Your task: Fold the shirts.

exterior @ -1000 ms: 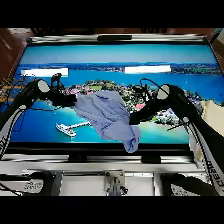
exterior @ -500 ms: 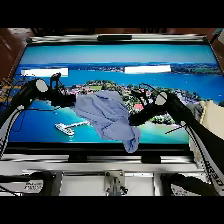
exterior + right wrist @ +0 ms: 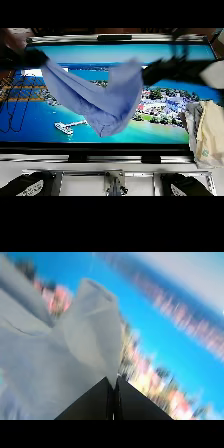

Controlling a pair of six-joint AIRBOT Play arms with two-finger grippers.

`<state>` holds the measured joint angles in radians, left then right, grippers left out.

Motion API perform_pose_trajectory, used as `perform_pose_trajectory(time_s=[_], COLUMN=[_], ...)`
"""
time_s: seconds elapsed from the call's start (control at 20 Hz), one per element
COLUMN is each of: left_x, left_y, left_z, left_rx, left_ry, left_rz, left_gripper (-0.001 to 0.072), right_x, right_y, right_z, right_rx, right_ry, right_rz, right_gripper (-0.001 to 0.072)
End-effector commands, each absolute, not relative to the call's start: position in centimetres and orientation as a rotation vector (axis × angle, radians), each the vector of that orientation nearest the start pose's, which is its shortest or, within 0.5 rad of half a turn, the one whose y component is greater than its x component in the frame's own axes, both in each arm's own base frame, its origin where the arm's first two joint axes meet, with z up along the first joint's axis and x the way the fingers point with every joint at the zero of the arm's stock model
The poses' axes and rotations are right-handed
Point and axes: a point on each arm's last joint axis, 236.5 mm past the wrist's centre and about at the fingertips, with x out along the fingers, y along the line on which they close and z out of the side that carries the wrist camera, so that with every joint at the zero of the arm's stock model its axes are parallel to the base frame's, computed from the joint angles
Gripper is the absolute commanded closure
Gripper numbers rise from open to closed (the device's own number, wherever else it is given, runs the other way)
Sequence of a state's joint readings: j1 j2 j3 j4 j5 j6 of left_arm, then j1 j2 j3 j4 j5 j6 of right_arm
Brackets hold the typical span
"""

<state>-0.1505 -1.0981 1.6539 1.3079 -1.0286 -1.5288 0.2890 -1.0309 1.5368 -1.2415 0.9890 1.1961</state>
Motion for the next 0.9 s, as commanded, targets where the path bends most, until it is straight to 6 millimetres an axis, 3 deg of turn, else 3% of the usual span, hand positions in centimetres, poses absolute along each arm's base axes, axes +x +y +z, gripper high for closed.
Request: perform_pose_trajectory(time_s=[0.0,0.05,0.1,0.2,0.3,0.4,0.5,0.6,0.7,0.85], left_x=[29.0,25.5,22.6,18.5,16.6,16.8,18.3,20.6,23.7,29.6], left_y=[-10.7,-10.2,-9.8,-9.3,-9.0,-8.9,-8.2,-6.9,-5.8,-6.1], left_z=[52.0,54.8,56.2,57.1,56.6,55.3,53.5,51.8,49.7,43.8], left_rx=[-0.145,-0.205,-0.245,-0.272,-0.259,-0.240,-0.208,-0.171,-0.135,-0.092], left_ry=[-0.026,-0.104,-0.151,-0.185,-0.172,-0.118,-0.047,0.008,0.071,0.242], left_rz=[-0.406,-0.425,-0.441,-0.462,-0.464,-0.450,-0.396,-0.314,-0.235,-0.182], left_gripper=[0.0676,0.0676,0.0676,0.0676,0.0676,0.0676,0.0677,0.0676,0.0676,0.0676], right_x=[27.0,23.4,20.1,15.7,13.7,13.9,15.9,19.4,24.2,32.7], right_y=[12.9,11.9,11.0,9.8,9.1,8.6,8.2,7.5,6.9,6.5], right_z=[54.5,57.6,59.7,61.4,61.9,61.8,60.7,58.7,55.7,50.3], right_rx=[-0.079,-0.021,0.026,0.071,0.092,0.084,0.037,-0.036,-0.118,-0.232], right_ry=[-0.234,-0.330,-0.401,-0.473,-0.500,-0.495,-0.450,-0.359,-0.233,-0.042], right_rz=[0.474,0.480,0.488,0.503,0.500,0.478,0.424,0.344,0.258,0.154], right_gripper=[0.0641,0.0641,0.0640,0.0641,0.0641,0.0641,0.0641,0.0641,0.0641,0.0640])
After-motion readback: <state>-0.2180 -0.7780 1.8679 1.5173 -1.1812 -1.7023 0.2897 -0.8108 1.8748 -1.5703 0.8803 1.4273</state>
